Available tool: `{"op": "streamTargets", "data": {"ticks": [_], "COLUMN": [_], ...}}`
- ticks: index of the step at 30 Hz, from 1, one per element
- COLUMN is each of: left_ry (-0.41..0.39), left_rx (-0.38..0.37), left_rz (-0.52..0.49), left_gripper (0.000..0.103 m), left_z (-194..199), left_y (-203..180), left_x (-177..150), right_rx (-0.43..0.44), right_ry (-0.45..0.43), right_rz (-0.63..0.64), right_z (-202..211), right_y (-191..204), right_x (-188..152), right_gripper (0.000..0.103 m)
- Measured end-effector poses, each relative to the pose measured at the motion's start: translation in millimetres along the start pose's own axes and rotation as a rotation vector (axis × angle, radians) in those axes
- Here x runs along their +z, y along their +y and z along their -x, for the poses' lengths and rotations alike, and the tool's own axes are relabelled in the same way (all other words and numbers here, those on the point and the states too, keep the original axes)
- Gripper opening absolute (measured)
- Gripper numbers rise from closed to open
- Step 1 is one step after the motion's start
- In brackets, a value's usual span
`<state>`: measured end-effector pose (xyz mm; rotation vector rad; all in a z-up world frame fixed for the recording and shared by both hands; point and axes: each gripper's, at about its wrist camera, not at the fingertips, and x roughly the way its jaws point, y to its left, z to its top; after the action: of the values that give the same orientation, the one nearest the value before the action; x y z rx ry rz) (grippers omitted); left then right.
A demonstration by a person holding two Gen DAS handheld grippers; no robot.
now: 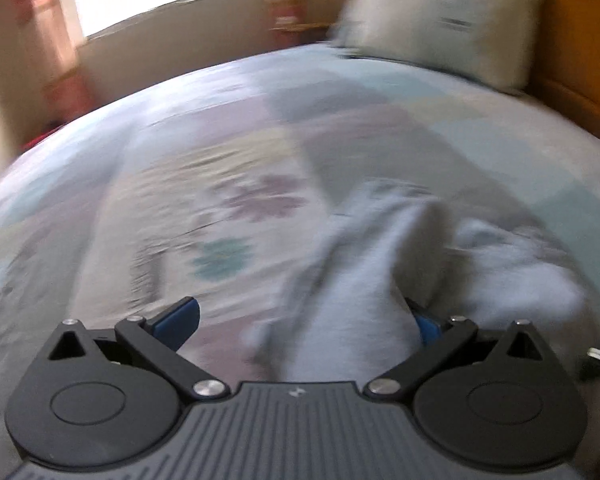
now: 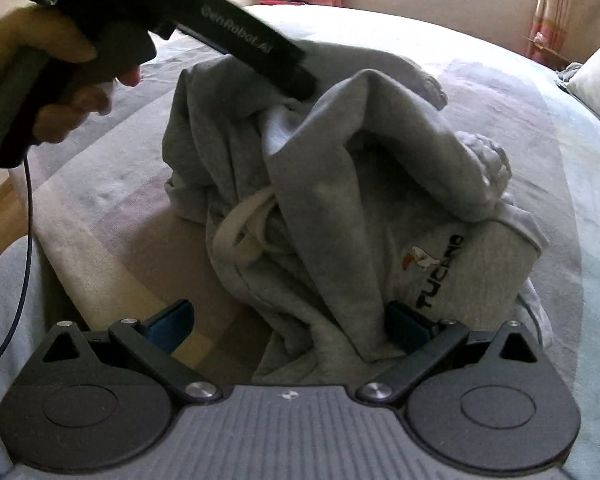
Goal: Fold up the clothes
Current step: 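Reach the right tool to the elastic waistband of the grey sweatpants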
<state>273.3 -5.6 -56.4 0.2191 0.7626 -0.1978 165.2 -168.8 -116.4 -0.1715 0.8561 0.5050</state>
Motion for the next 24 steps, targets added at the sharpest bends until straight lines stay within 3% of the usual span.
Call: {"op": "streamTargets", "data": {"ticks": [2, 6, 11, 16, 21, 24], "left_ry": [0.024, 0.043, 0.017, -0.031, -0.024, -0.013], "left_rx": [0.016, 0.067, 0.004, -0.080, -0.147, -0.156], "left_rz": [0.070, 0.112, 0.107, 0.066, 0.041, 0.035], "left_gripper": [0.103, 0.102, 0.102, 0.102, 0.102, 0.102], "left_z": [-1.1, 0.5, 15.6, 34.4, 36.4, 36.1], "left_y": [20.3, 41.7, 44.6, 33.2, 19.2, 16.9], "left_x": [-6.1, -19.5, -24.4, -20.5, -18.6, -22.5], "right_rx": [-0.002, 0.061, 0.184, 0.125, 0.126, 0.112], "right_ry": [-0.003, -0.018, -0.161, -0.252, -0.167, -0.085], "right_rz": [-0.003, -0.087, -0.197, -0.187, -0.201, -0.198], "right_z": [4.3, 22.8, 67.0, 75.0, 23.9, -7.2], "right_y": [-1.5, -15.7, -51.1, -84.4, -106.9, -111.0], "right_x": [-5.2, -5.4, 16.2, 59.6, 98.9, 102.7], "right_gripper": [0.103, 0.103, 0.103, 0.103, 0.103, 0.103]}}
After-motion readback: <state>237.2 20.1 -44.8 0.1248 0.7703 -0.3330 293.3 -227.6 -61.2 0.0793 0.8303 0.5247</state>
